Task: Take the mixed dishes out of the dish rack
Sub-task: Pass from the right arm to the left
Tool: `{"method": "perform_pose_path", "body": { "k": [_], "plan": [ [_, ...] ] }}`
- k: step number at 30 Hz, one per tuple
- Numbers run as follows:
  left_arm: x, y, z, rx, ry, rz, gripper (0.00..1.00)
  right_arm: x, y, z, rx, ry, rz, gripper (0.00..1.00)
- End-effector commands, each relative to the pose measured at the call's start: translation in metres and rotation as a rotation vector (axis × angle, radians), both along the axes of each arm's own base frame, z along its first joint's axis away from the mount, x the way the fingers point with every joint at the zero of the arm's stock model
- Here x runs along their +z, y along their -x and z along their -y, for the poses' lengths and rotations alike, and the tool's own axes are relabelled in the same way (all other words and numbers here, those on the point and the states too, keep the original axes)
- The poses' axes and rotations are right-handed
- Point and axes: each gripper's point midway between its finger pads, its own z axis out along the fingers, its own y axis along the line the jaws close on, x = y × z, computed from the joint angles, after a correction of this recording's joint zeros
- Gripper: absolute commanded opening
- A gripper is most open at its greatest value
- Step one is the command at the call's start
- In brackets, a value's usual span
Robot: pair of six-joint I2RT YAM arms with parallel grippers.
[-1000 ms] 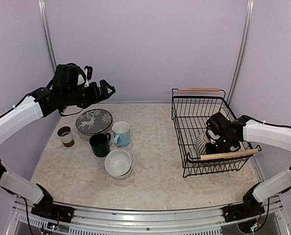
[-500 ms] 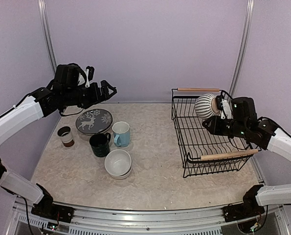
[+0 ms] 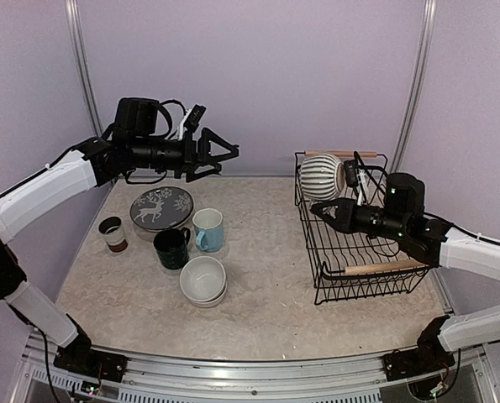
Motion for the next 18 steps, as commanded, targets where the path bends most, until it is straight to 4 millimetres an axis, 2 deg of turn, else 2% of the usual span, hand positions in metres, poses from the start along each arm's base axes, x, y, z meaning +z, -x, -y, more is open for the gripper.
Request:
{"method": "perform_pose_path", "body": {
  "k": [1,3,6,9,13,18],
  "plan": [
    [0.024,0.041,0.039,-0.294,0.186,-0.138,0.98,0.055,0.027,-0.033,0.157,-0.153,0.185,0.00],
    [0.024,0.052,0.050,-0.359,0.255,-0.209,0.98,0.059,0.038,-0.045,0.205,-0.171,0.198,0.00],
    [0.030,0.069,0.064,-0.429,0.324,-0.188,0.98,0.061,0.051,-0.064,0.273,-0.195,0.201,0.00],
    [0.031,0.078,0.074,-0.441,0.336,-0.162,0.97,0.062,0.066,-0.086,0.374,-0.200,0.199,0.00],
    [0.028,0.090,0.086,-0.465,0.326,-0.149,0.95,0.053,0.076,-0.111,0.448,-0.158,0.176,0.00],
    [0.019,0.109,0.100,-0.528,0.332,-0.198,0.85,0.056,0.079,-0.117,0.463,-0.185,0.187,0.00]
  ]
}}
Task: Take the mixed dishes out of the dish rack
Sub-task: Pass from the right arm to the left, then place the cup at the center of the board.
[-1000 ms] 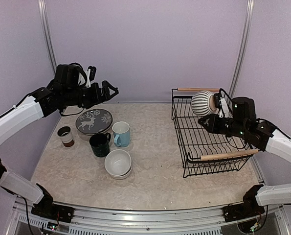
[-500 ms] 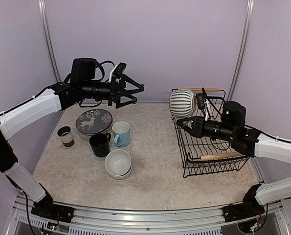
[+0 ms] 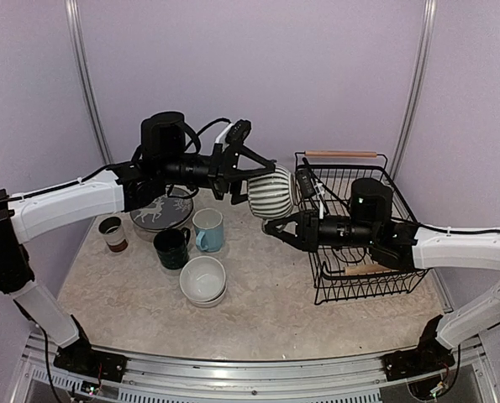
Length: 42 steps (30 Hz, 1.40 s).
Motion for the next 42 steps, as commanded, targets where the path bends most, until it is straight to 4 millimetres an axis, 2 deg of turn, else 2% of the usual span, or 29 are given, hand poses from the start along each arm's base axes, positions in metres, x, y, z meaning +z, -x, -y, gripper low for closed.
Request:
{"method": "perform_pose_path", "body": {
  "k": [1,11,18,20,22,25,28,30,31,33,34,37,39,42],
  "plan": [
    [0.001,0.020,0.013,-0.082,0.050,-0.005,0.81,0.046,0.009,-0.008,0.055,-0.125,0.111,0.00],
    [0.022,0.039,0.007,-0.152,0.161,-0.041,0.38,0.045,0.027,-0.015,0.139,-0.174,0.109,0.00],
    [0.029,0.046,0.006,-0.180,0.189,-0.043,0.06,0.046,0.025,-0.013,0.114,-0.182,0.104,0.00],
    [0.028,0.045,0.006,-0.171,0.175,-0.036,0.00,0.043,0.020,-0.013,0.085,-0.165,0.100,0.10],
    [0.022,0.043,0.005,-0.149,0.139,-0.038,0.00,0.040,0.015,-0.011,0.049,-0.143,0.097,0.23],
    [0.019,0.037,-0.005,-0.087,0.093,-0.006,0.00,0.034,0.009,-0.007,0.006,-0.109,0.096,0.57],
    [0.015,0.024,-0.025,0.006,0.036,0.001,0.00,0.031,0.003,-0.001,-0.047,-0.072,0.104,0.81],
    [0.011,0.017,-0.043,0.076,-0.006,0.003,0.00,0.028,-0.002,0.004,-0.083,-0.037,0.116,0.89],
    [0.009,0.012,-0.053,0.122,-0.033,0.009,0.00,0.025,-0.005,0.006,-0.103,-0.011,0.121,0.90],
    [-0.007,-0.002,-0.077,0.271,-0.154,0.005,0.00,0.020,-0.012,0.012,-0.151,0.040,0.129,0.91],
    [-0.028,-0.007,-0.092,0.345,-0.271,-0.009,0.00,0.017,-0.015,0.014,-0.174,0.067,0.132,0.92],
    [-0.063,-0.015,-0.141,0.544,-0.491,-0.041,0.00,0.014,-0.024,0.025,-0.243,0.118,0.149,0.93],
    [-0.089,-0.016,-0.173,0.652,-0.610,-0.093,0.00,0.012,-0.028,0.031,-0.277,0.145,0.159,0.94],
    [-0.123,-0.009,-0.214,0.771,-0.714,-0.175,0.00,0.011,-0.034,0.041,-0.332,0.180,0.178,0.95]
  ]
}}
